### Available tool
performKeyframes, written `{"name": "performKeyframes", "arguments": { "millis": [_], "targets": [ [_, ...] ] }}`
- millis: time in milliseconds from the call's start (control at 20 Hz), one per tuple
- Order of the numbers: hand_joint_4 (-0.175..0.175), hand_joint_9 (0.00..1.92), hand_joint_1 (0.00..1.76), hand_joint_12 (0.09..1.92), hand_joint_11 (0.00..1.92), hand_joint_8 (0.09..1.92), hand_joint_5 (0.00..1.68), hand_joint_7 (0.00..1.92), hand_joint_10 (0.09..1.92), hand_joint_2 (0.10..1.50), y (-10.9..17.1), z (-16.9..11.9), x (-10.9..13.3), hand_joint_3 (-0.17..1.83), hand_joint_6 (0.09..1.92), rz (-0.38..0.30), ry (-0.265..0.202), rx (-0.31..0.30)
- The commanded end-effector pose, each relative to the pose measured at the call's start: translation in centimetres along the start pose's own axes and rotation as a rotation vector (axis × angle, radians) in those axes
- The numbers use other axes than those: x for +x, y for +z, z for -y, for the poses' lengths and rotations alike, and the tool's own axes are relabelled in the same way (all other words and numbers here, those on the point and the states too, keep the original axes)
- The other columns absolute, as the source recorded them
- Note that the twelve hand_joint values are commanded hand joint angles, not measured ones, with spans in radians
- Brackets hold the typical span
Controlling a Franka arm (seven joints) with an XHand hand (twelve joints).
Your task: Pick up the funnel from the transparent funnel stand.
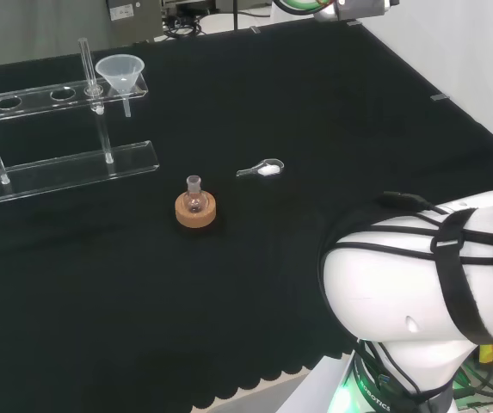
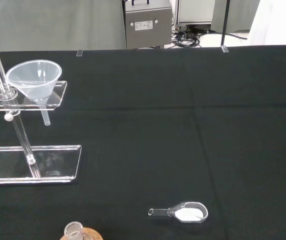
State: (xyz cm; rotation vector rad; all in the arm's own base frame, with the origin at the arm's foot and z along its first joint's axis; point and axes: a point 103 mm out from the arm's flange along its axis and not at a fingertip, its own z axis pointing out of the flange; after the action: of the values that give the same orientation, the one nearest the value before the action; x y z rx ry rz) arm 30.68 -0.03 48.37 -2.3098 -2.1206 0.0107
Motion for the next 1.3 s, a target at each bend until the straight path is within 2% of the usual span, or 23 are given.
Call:
{"name": "performKeyframes", "arguments": {
  "millis": [50,150,250,800,1050,1300],
  "targets": [
    [0.011,0.15,0.00,1.29,0.11,0.41,0.12,0.00,0.62,1.11,0.0,0.0,0.1,0.59,0.19,0.012,0.001,-0.006],
    [0.011,0.15,0.00,1.33,0.09,0.39,0.16,0.00,0.61,1.17,-0.1,-0.1,0.2,0.49,0.09,0.012,0.003,-0.007],
    [0.011,0.15,0.00,1.34,0.08,0.38,0.17,0.00,0.61,1.18,-0.2,-0.1,0.3,0.45,0.09,0.015,0.005,-0.006],
    [0.010,0.15,0.00,1.34,0.08,0.39,0.18,0.00,0.61,1.19,1.8,-2.8,-0.8,0.43,0.09,0.018,0.054,0.033],
    [0.009,0.15,0.00,1.35,0.08,0.39,0.19,0.01,0.61,1.20,3.3,-5.8,-1.8,0.43,0.09,0.022,0.065,0.057],
    [0.006,0.17,0.00,1.35,0.08,0.42,0.20,0.05,0.62,1.19,6.1,-10.4,-1.5,0.42,0.09,0.020,0.020,0.078]
  ]
}}
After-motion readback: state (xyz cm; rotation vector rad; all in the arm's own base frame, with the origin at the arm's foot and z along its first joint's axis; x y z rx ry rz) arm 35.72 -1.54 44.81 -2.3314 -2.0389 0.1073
